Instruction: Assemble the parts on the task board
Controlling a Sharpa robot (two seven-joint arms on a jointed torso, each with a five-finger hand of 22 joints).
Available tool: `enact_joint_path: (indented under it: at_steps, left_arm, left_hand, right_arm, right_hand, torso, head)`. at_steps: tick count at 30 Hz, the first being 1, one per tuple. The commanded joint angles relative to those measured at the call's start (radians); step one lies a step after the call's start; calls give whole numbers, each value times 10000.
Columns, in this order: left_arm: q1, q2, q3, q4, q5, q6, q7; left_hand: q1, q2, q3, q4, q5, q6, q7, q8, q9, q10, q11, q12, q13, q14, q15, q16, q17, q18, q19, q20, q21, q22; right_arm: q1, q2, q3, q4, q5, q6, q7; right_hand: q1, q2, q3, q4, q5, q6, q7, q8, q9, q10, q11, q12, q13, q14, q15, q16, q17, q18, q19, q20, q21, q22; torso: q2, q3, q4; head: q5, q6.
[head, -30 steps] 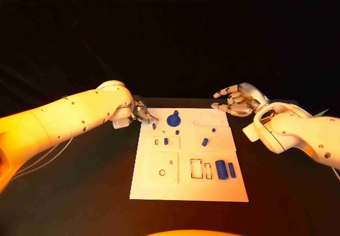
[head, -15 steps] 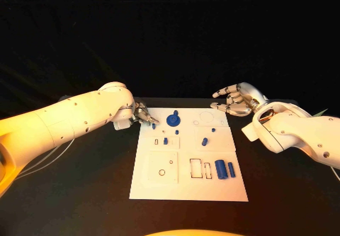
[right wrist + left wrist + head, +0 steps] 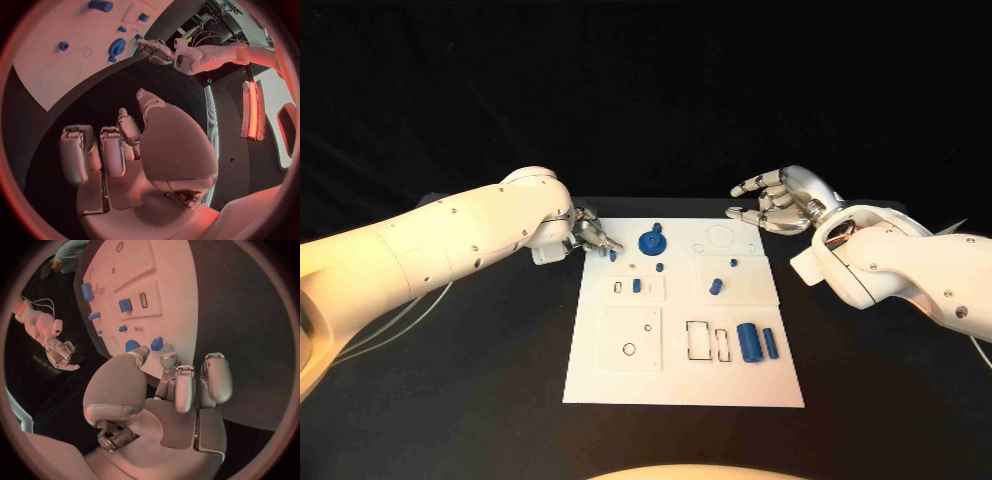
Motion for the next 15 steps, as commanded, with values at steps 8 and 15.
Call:
enact_joint_path:
  at_steps: [8, 15]
  left_arm:
    - [-1, 35, -35, 14, 419, 193, 106]
    - [-1, 44, -49, 3, 498, 228, 106]
  left_hand:
    - [840, 406, 216, -86, 57, 232, -60, -69, -62, -21, -53, 80, 40, 965, 5, -19, 2470, 54, 22, 21, -15, 68]
    - [1014, 468, 299, -80, 58, 255, -74, -64, -65, -5, -65, 101, 57, 970, -6, -10, 2480, 51, 27, 12, -8, 84]
  right_arm:
    - [-7, 23, 3, -5, -36, 130, 125]
    - [-8, 30, 3, -10, -36, 131, 128]
  right_hand:
    - [-112, 11, 25, 48, 1, -42, 7, 59, -9, -19, -32, -28, -7, 800, 30, -46, 1619, 152, 640, 46, -47, 2027]
    - [-112, 11, 25, 48, 1, -42, 7, 59, -9, -19, -32, -28, -7, 800, 30, -46, 1619, 152, 640, 46, -47, 2027]
  torso:
    - [-7, -5, 3]
    - [-3, -7, 6]
  head:
    - [0, -27]
    - [1, -34]
